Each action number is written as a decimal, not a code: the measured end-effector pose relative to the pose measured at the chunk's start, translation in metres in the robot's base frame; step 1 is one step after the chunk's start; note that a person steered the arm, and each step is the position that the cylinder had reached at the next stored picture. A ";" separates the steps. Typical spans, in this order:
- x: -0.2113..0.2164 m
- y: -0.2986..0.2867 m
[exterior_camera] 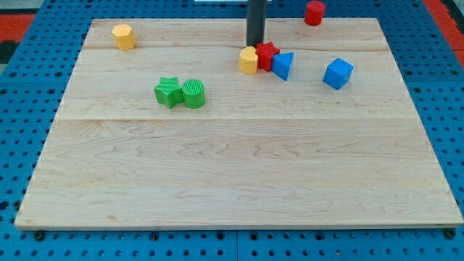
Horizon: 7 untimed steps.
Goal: Move blue cube to center
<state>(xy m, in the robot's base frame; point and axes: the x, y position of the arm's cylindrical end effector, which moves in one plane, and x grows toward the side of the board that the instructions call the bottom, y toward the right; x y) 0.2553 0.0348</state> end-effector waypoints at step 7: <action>-0.025 0.156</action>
<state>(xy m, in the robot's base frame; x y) 0.2302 0.1907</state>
